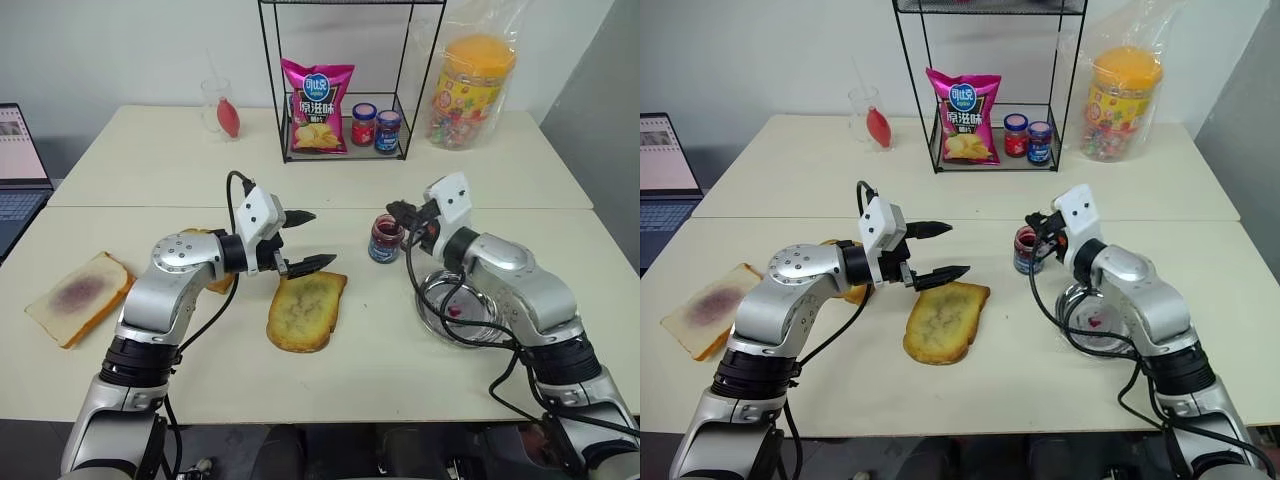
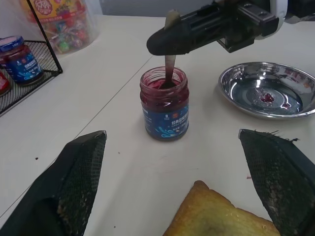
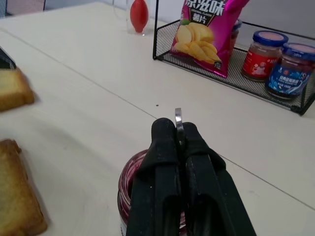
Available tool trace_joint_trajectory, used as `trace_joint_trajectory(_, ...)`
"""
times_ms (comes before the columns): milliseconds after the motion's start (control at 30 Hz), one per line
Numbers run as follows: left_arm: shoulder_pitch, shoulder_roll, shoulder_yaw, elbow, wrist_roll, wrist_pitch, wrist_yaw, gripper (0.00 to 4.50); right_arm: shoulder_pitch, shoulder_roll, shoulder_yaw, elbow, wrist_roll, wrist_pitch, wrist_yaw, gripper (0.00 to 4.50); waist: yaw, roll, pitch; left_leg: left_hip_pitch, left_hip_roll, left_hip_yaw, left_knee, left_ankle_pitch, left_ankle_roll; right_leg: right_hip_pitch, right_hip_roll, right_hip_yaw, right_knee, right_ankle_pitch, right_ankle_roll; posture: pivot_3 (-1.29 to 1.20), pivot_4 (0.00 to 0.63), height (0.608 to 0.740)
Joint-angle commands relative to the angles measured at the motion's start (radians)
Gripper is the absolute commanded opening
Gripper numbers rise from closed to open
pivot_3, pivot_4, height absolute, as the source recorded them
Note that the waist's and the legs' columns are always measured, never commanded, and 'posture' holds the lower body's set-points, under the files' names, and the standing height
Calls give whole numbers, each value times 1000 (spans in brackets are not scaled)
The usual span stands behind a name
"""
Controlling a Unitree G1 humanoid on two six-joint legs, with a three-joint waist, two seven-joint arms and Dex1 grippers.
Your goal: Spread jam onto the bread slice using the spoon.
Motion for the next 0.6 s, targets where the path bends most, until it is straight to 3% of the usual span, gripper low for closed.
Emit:
trace_joint_trajectory(33,6,7,22,-49,-16,-7,2,4500,7,31,-12,-7,-38,-9,12,64,0,0,0,0,0,0,0,0,0,0,0,0,0,0,0,0,150,740)
trace_joint_trajectory(600,5,14,29,-44,-12,-13,2,4500,-54,297,-364,-25,236,359,-152,64,-1,0,0,0,0,-1,0,0,0,0,0,0,1,0,0,0,150,740)
